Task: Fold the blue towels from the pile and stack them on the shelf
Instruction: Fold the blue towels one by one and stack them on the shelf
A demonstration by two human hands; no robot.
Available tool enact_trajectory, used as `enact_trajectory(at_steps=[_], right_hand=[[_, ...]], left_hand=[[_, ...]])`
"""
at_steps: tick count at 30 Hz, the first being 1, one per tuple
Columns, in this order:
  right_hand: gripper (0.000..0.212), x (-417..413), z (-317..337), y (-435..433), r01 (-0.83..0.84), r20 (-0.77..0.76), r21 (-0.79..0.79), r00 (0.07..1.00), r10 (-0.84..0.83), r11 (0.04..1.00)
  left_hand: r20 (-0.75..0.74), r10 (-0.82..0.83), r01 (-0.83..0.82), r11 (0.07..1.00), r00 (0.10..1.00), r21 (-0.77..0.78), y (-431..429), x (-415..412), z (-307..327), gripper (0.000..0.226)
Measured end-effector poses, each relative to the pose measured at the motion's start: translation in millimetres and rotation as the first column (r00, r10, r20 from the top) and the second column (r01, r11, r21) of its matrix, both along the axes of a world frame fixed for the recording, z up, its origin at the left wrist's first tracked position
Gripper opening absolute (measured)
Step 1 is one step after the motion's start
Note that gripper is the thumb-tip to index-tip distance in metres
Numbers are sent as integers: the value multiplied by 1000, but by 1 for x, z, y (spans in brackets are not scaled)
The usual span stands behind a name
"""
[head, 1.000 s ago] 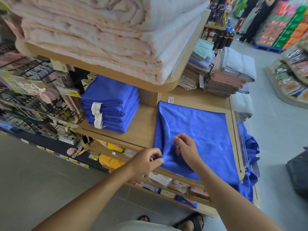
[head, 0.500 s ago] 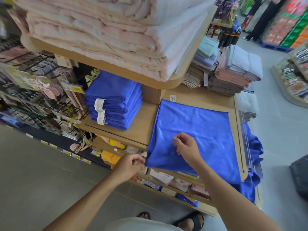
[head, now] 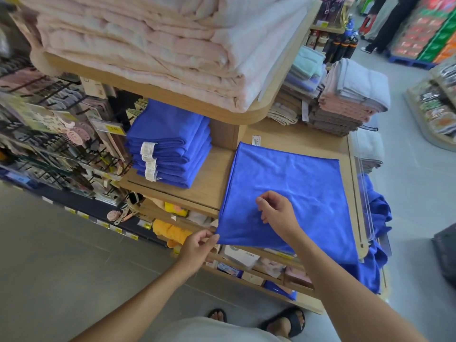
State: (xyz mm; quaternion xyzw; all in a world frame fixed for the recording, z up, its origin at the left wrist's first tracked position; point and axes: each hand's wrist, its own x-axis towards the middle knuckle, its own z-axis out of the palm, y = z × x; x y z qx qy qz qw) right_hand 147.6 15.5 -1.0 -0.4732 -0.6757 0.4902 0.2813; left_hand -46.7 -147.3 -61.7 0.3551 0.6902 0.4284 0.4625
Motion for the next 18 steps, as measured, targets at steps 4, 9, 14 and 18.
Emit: enact_trajectory(at_steps=[4, 9, 14, 18], right_hand=[[17, 32, 5, -33, 61, -46, 46, 997, -59, 997], [26, 130, -14, -92, 316, -18, 195, 948, -319, 928], [13, 182, -37, -115, 660, 28, 57, 749, -662, 749], [18, 179, -43, -109, 626, -19, -221, 764, -645, 748]], left_hand=[[23, -65, 65, 997, 998, 34, 7, -3, -1, 25], [128, 106, -119, 988, 986, 97, 13, -13, -14, 18], [188, 188, -201, 978, 964, 52, 12, -13, -20, 13], [319, 172, -186, 982, 932, 13, 14, -9, -14, 11]])
